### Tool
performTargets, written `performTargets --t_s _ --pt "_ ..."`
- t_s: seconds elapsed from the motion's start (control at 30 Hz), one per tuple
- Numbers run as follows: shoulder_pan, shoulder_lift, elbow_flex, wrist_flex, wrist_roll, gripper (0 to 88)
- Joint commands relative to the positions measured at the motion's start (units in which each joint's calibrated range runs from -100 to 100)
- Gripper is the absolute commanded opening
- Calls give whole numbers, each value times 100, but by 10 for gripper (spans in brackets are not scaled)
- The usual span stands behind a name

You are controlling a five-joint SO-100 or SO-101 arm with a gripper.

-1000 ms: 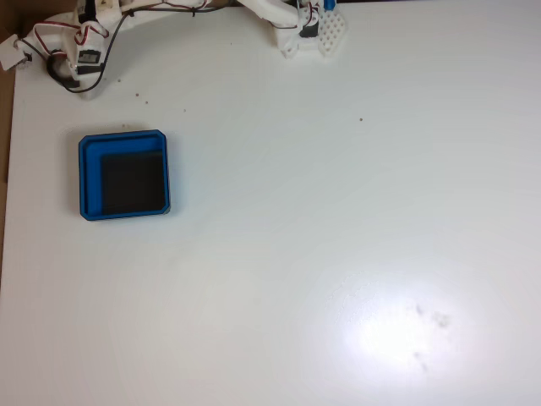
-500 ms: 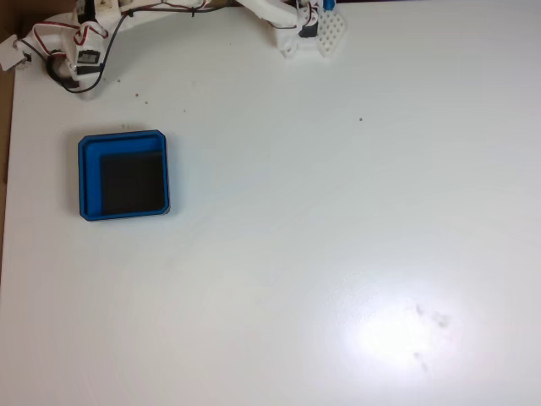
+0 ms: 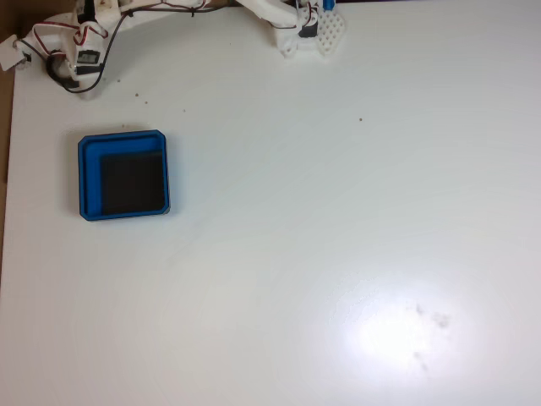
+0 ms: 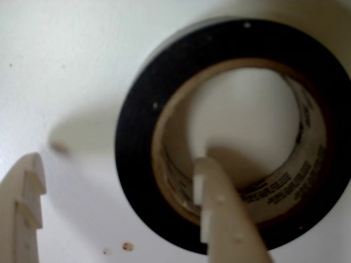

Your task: Pick the black tape roll and drop it in the blue box

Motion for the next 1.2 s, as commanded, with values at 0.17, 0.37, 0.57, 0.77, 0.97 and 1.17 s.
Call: performTargets --t_s 0.17,0.37,0.57,0.77,0.97,1.17 --pt "27 -125 -319 -74 32 252" --pt "27 -133 -319 -50 32 191" --pt "17 -125 -319 -50 32 85" --pt "27 -142 -319 -50 32 31" --pt "27 -142 -319 -50 32 16" --pt "27 -142 -319 -50 32 16"
